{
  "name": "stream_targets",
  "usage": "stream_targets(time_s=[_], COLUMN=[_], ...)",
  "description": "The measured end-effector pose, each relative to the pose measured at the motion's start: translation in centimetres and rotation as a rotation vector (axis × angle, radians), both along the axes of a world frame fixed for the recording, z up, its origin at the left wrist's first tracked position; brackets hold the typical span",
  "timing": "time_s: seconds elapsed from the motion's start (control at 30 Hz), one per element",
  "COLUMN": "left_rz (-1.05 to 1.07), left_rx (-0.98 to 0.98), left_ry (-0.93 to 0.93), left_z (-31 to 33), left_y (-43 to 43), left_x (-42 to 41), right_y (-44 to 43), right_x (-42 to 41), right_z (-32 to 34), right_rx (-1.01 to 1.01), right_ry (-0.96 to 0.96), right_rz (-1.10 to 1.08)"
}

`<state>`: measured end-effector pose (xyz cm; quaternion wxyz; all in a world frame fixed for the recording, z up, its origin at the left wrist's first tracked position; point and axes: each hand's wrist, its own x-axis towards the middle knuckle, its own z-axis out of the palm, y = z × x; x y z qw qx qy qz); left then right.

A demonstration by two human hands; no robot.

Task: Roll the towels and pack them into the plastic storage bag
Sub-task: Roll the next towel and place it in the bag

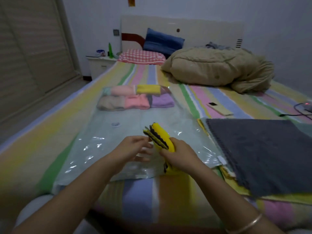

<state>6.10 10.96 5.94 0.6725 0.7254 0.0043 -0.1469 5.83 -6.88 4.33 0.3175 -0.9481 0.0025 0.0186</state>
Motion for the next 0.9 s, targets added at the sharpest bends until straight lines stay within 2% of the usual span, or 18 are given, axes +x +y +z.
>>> stream_targets(time_s=[0.1, 0.13, 0.2, 0.3, 0.37, 0.43, 0.5, 0.63, 0.7, 0.77, 0.83, 0.9], left_rz=[-0.192, -0.284, -0.394, -0.411, -0.485, -0.549, -0.515, -0.388, -0.341, -0.259, -0.163, -0.092], left_rx=[0.862, 1.045, 1.157, 1.119, 1.166, 1.19, 1.091, 0.711, 0.673, 0.676, 0.601, 0.498], left_ry=[-0.49, -0.571, -0.653, -0.744, -0.806, -0.789, -0.697, -0.436, -0.411, -0.45, -0.445, -0.451], left_z=[-3.0, -3.9, -4.7, -4.3, -4.2, -4.2, -4.2, -3.9, -3.8, -3.7, -3.4, -2.8], left_y=[4.6, 5.7, 7.0, 7.6, 7.8, 8.2, 8.7, 9.8, 10.0, 9.9, 9.7, 9.3], left_x=[0.7, 0.8, 1.0, 0.9, 0.9, 0.9, 1.0, 1.0, 0.9, 0.9, 1.0, 0.9], right_y=[1.1, 1.3, 1.6, 1.5, 1.2, 0.8, 0.3, -0.4, -0.4, -0.2, 0.2, 0.7], right_x=[0.2, 0.2, 0.1, 0.4, 0.7, 0.8, 1.2, 1.0, 0.1, -1.2, -2.7, -3.5], right_z=[-0.7, -1.0, -1.6, -2.5, -2.8, -3.0, -3.1, -2.9, -2.4, -1.2, -0.1, -0.1], right_rx=[-0.277, -0.385, -0.526, -0.568, -0.535, -0.491, -0.416, -0.199, -0.131, -0.116, -0.208, -0.374], right_ry=[-0.1, -0.132, -0.162, -0.11, -0.074, -0.07, -0.055, -0.027, -0.214, -0.531, -0.79, -0.872], right_rz=[0.054, 0.07, 0.084, 0.083, 0.072, 0.064, 0.05, 0.049, 0.09, 0.222, 0.422, 0.6])
